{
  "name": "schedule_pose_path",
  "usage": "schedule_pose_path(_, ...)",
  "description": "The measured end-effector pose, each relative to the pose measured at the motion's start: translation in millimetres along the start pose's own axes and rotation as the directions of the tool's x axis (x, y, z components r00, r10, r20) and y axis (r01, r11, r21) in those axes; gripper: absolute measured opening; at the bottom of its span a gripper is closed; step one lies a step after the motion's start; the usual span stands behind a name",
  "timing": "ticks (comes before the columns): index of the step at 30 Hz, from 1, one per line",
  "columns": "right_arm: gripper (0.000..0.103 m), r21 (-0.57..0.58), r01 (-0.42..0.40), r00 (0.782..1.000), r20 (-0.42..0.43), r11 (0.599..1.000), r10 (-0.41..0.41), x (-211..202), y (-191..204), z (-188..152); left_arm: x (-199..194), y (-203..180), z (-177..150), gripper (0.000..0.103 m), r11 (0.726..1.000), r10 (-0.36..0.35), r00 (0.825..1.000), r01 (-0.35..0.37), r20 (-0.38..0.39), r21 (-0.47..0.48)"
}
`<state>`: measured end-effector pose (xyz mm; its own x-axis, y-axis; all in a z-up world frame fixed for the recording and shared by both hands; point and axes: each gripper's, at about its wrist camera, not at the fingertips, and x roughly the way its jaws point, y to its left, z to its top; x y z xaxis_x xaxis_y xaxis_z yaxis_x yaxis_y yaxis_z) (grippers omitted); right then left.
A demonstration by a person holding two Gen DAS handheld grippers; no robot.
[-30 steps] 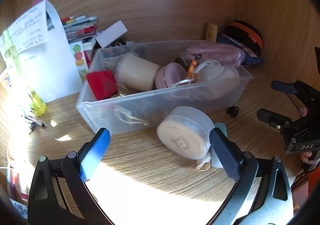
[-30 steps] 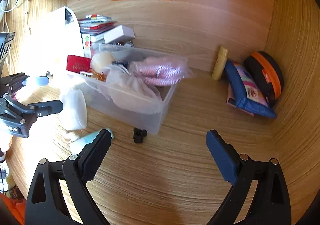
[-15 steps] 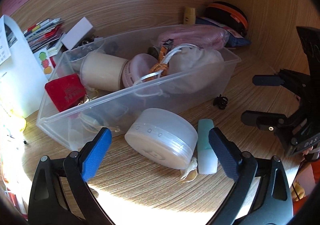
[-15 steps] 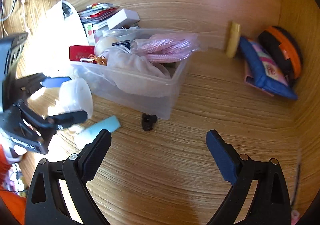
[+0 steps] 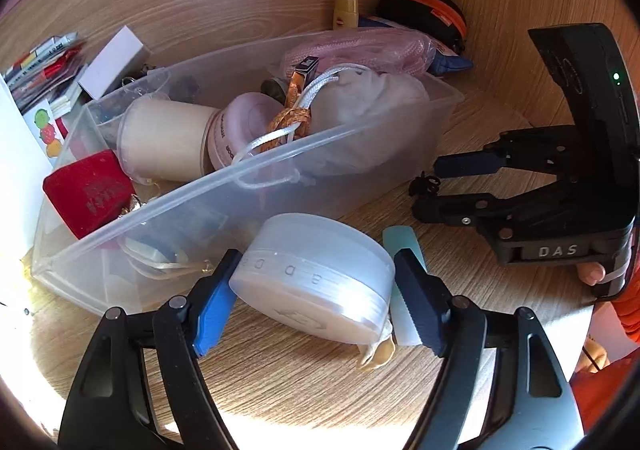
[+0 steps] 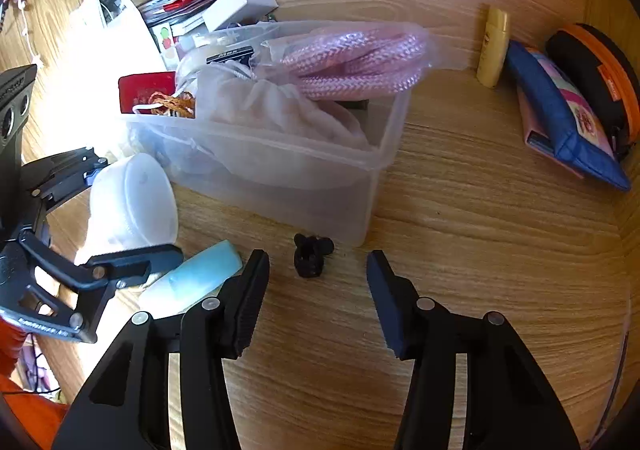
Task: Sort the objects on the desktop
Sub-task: 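Grasp the white round container with the left tool while the right tool grasps the small black object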
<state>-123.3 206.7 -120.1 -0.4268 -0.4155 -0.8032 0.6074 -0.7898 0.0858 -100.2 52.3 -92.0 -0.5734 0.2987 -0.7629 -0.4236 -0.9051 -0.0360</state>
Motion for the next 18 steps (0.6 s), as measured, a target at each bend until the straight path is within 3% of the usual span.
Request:
schedule_pose_path(2, 0.045, -0.006, 0.007, 1.000, 0.001, 1.000, -0.007, 2.1, 2.6, 3.2, 2.7, 1.8, -0.8, 0.070, 1.000, -0.010, 1.000, 0.010, -0.009, -0.012)
schedule_pose_path(6, 0.045, -0.031, 0.047, 0.999, 0.007, 0.998, -0.046, 4.5, 5.0, 6.1, 3.4, 4.0, -2.0, 0.070, 0.999, -0.018, 1.000, 0.018, -0.009, -0.029)
schedule_pose_path(16, 0.018, 0.001, 0.067, 0.998, 0.018, 0.998, -0.067, 0.9, -13.6, 18.1, -3.1, 4.7, -6.7, 0.070, 0.999, 0.009, 1.000, -0.008, 0.016, -0.050)
schedule_pose_path(18, 0.018, 0.011, 0.060, 0.998, 0.020, 0.998, -0.060, 0.5, -15.8, 16.5, -5.6, 6.0, -8.8, 0.070, 0.998, 0.014, 1.000, -0.013, 0.023, -0.065)
